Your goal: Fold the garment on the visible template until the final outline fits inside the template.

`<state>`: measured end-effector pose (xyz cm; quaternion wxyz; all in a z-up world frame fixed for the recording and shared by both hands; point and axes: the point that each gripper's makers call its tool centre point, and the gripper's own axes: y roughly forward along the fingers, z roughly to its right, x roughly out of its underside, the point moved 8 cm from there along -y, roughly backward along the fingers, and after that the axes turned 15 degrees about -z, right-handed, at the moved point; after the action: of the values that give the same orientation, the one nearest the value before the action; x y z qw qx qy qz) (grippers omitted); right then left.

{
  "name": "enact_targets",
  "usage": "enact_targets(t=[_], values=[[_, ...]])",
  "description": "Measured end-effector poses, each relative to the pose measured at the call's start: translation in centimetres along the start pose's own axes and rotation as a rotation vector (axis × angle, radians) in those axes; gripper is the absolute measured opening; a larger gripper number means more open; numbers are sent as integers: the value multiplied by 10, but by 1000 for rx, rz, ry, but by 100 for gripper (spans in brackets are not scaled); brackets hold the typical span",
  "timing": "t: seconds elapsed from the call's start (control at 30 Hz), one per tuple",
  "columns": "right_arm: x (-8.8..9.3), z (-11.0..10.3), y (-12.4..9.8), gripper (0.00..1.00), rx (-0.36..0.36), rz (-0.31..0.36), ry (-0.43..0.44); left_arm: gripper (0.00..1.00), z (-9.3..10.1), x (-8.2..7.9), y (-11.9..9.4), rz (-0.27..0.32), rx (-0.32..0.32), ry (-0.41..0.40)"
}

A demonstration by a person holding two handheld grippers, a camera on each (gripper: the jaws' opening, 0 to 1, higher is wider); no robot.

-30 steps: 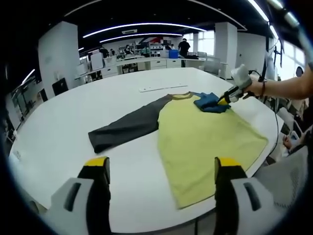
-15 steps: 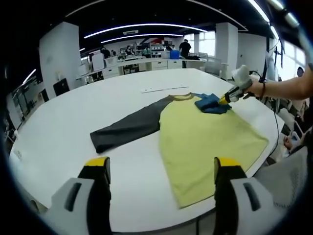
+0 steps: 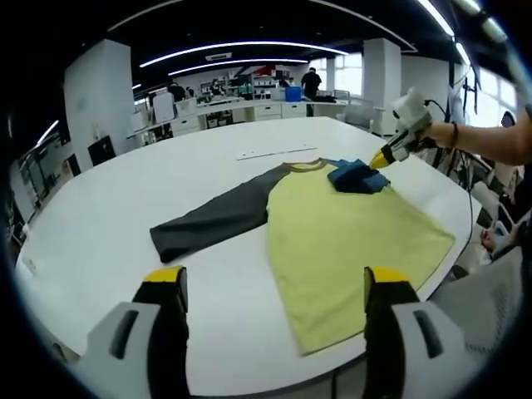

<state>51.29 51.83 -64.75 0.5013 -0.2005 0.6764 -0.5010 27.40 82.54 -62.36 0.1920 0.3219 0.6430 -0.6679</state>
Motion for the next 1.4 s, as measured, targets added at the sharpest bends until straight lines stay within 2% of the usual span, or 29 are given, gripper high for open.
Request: enact_targets(t=[0.17, 0.43, 0.63, 0.77, 0.93, 1.1, 1.13, 1.23, 1.4], values=[[-16, -15, 0, 0, -51, 14, -10, 85, -1, 1, -1, 4, -4, -7], [-46, -37, 6, 0, -151, 47, 24, 85, -2, 4, -2, 4, -9, -20], [-64, -47, 21, 0, -154, 53, 24, 85, -3, 5, -1, 1, -8, -22], [-72, -47, 29, 0, -140, 50, 49, 85, -2, 6, -1, 4, -5, -27], [-82, -50, 39, 0, -155, 66, 138, 85, -4, 9, -1, -2, -7, -33], [-86, -50, 45, 0, -148, 76, 136, 85, -6, 10, -2, -3, -10, -37], [-87, -50, 45, 1, -150, 79, 135, 85, -6, 10, -2, -1, -11, -37], [-88, -49, 44, 12, -158, 91, 126, 85, -7, 9, -2, -3, -12, -38], [-82, -47, 39, 25, -150, 89, 42, 85, -6, 9, -2, -5, -11, -35]])
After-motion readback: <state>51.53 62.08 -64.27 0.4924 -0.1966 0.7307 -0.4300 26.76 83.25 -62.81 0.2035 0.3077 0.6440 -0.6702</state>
